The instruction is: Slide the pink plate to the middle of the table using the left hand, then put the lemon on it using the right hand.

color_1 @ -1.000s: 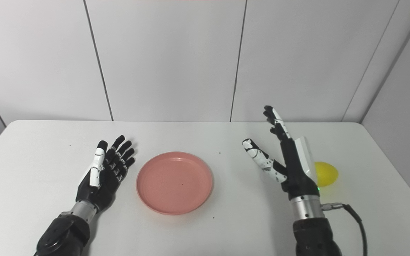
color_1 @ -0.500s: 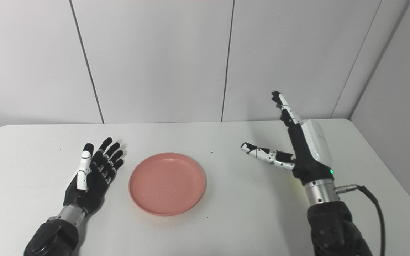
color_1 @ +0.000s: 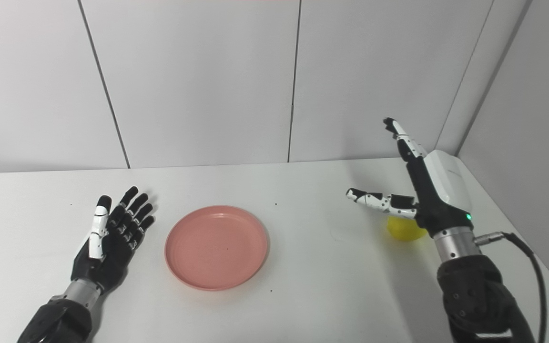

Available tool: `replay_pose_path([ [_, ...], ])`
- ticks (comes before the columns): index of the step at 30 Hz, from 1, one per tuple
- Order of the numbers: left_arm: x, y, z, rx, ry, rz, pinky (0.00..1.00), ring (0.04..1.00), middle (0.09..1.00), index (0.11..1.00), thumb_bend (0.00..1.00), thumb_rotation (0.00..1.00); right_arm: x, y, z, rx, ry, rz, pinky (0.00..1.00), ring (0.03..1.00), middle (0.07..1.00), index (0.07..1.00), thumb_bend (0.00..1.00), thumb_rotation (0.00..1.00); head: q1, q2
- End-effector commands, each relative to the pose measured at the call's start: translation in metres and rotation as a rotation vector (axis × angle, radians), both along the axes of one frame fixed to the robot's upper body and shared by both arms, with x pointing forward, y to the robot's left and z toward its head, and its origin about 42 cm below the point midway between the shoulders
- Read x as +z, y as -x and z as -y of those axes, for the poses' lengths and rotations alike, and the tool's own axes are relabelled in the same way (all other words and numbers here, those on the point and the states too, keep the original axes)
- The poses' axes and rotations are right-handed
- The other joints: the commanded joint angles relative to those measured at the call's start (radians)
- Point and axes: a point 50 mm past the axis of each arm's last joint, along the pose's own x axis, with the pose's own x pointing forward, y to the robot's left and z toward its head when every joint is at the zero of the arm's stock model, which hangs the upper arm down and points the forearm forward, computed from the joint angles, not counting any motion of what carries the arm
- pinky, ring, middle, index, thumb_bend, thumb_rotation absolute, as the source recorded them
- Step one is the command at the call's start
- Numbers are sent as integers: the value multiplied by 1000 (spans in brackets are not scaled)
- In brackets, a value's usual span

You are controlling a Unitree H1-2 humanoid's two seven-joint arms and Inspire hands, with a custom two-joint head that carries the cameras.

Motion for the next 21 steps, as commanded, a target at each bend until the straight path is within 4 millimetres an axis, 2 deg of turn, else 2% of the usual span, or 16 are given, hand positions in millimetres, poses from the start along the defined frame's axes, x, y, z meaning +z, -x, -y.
replay_pose_path([
  [1, -1, -3, -7, 7, -6, -13, 1000, 992, 988, 977, 566, 1000, 16, 0, 10, -13, 27, 31, 842, 906, 926, 936, 900, 474, 1, 1],
  [14, 5, -3, -11, 1, 2, -5, 1000, 987, 981, 973, 562, 1000, 8, -5, 39, -46, 57, -96, 825, 884, 906, 928, 998, 465, -20, 14],
  [21, 7, -4, -15, -3, 0, 0, 1000, 985, 984, 977, 569, 1000, 12, -6, 50, -58, 99, -169, 815, 868, 886, 898, 1000, 401, -28, 24],
])
